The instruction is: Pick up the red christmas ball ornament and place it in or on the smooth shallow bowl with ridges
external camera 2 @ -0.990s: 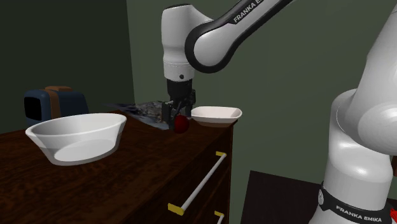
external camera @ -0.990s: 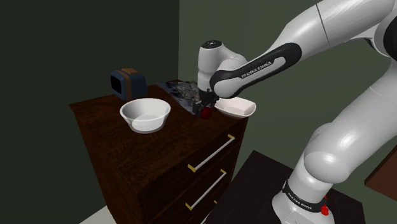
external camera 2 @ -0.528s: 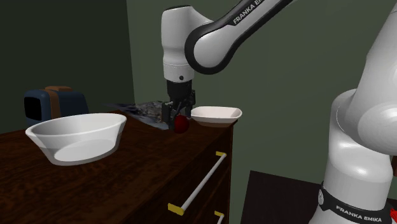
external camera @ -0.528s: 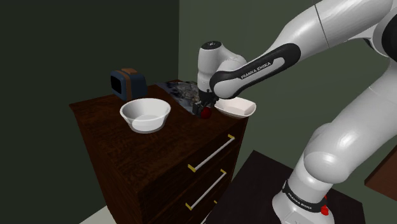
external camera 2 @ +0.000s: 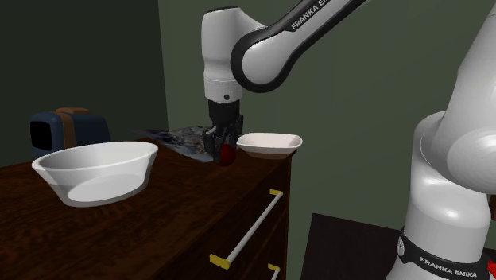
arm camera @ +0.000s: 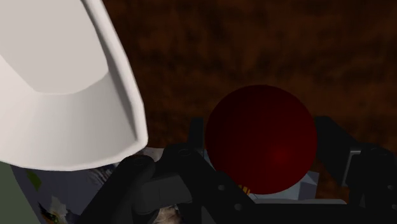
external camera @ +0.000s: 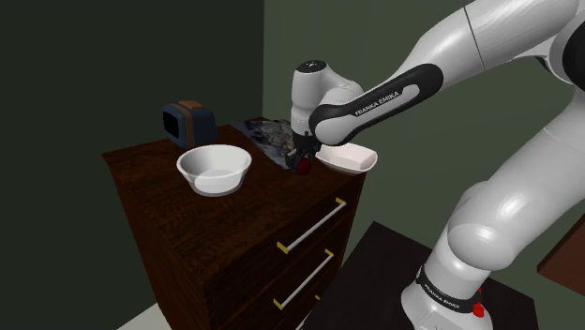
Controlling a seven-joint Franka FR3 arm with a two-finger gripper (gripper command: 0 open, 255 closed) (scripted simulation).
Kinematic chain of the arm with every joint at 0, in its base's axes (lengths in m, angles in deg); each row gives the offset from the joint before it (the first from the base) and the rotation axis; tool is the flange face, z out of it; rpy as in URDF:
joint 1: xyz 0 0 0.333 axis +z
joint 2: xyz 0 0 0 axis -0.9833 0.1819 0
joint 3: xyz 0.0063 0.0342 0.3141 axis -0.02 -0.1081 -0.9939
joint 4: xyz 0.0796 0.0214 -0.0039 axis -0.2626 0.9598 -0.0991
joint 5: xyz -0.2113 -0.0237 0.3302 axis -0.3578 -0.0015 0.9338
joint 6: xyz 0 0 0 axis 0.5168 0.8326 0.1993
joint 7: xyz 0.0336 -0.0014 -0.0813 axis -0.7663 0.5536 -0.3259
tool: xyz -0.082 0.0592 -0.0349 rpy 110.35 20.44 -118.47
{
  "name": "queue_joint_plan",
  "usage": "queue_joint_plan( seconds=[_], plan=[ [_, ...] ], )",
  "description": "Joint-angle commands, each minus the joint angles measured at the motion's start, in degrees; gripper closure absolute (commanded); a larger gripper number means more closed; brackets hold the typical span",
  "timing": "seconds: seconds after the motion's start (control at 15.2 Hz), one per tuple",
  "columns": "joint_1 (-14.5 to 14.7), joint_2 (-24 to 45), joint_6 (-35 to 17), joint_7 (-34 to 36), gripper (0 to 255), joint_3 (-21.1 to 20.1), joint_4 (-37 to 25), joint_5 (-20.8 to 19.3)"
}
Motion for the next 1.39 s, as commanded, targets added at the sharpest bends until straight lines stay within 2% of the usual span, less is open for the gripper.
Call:
queue_joint_plan(
  seconds=[0.0,1.32],
  plan=[
    [0.0,0.0,0.0,0.0,255,0.0,0.0,0.0],
    [1.2,-5.3,14.4,-5.7,255,0.7,-9.8,4.0]
  ],
)
